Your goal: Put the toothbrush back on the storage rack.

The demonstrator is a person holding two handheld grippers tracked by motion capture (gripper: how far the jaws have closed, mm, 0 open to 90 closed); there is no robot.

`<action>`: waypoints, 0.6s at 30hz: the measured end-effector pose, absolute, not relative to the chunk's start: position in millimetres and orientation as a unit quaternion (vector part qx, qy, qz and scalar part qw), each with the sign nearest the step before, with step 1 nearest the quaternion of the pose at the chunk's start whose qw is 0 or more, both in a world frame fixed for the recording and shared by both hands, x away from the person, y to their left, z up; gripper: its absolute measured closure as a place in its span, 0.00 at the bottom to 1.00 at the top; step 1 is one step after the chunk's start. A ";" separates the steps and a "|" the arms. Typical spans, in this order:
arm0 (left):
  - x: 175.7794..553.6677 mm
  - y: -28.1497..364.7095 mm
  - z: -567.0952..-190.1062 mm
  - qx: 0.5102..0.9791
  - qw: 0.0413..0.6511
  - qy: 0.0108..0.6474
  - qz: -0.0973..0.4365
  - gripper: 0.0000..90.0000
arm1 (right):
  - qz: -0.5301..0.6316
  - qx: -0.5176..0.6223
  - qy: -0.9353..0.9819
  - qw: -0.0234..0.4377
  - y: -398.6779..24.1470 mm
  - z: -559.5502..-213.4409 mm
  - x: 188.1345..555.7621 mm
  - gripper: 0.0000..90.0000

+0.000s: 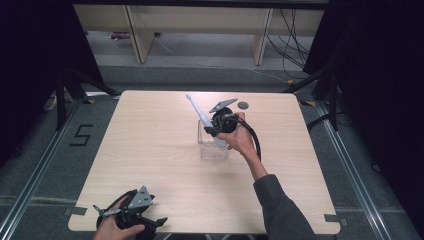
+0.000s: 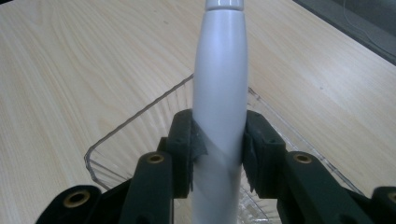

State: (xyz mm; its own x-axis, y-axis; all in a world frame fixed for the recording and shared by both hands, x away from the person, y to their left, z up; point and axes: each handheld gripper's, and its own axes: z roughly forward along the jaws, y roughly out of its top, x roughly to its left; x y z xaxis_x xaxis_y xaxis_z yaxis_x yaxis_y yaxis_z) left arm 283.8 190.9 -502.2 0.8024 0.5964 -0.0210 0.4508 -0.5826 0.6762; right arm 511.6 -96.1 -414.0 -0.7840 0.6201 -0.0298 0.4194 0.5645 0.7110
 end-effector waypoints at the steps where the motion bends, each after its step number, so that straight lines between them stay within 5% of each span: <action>1: 283.5 190.5 -502.3 0.882 0.350 0.297 0.103 0.16 | 0.358 0.296 0.874 0.140 -96.0 -414.6 512.1 0.74; 18: 284.0 190.8 -502.2 0.883 0.348 0.296 0.105 0.16 | 0.323 0.312 0.885 0.122 -91.7 -422.6 517.0 0.74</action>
